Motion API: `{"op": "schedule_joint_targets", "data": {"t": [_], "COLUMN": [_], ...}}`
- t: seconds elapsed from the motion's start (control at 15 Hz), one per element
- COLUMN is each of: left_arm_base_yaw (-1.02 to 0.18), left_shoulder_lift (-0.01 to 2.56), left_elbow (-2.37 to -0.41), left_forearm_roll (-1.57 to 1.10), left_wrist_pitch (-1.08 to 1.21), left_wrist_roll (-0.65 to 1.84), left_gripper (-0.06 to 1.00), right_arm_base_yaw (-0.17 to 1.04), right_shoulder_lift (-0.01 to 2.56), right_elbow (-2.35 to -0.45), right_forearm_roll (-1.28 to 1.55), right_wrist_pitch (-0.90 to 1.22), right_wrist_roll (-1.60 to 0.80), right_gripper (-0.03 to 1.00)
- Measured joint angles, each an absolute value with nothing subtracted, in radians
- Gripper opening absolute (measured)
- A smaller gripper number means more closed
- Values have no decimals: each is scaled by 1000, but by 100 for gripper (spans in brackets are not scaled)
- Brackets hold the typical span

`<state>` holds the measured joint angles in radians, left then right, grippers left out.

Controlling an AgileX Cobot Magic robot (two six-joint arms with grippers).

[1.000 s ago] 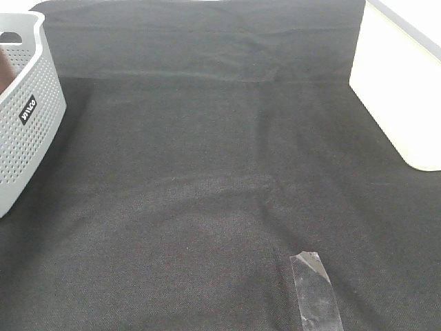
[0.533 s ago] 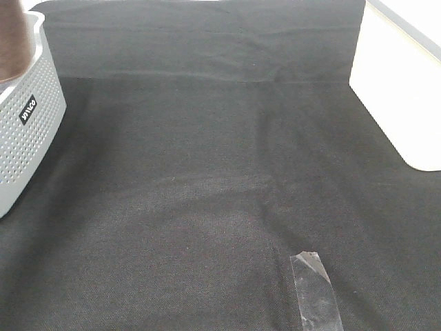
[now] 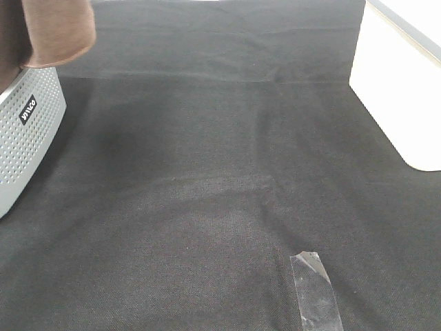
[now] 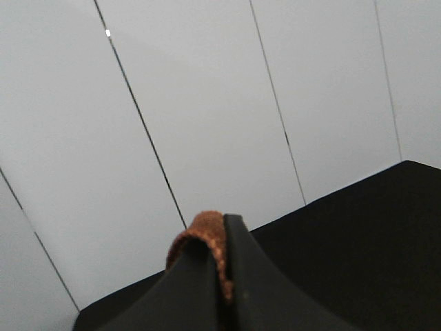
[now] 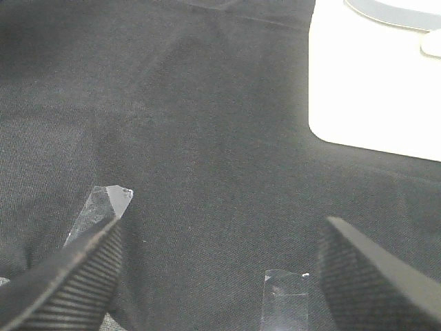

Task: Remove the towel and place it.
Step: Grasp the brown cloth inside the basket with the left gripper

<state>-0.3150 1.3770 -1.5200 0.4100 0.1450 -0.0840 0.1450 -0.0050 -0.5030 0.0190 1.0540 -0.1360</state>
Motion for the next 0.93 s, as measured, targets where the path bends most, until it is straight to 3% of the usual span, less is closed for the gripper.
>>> {"op": "schedule_joint_targets", "data": {"t": [0.4,0.67,0.93], "left_arm_base_yaw": [-460,-535,-570], "left_shoulder_lift": [1437,1457,1457], "left_elbow": [-1521,-1521,-1521], "left_forearm_roll": [410,410,410], "left_wrist_pitch": [152,171,263], "left_wrist_roll": [-63,-6,41], "left_gripper": [0,0,0], "right_arm_base_yaw": [145,145,145], "right_shoulder_lift": [-5,81,392], "right_elbow": [-515,-508,-483], "right_forearm_roll": [82,395,728], "right_wrist_pitch": [993,678,477], "right_wrist_roll": [-177,-432,-725], "right_gripper": [72,72,72]}}
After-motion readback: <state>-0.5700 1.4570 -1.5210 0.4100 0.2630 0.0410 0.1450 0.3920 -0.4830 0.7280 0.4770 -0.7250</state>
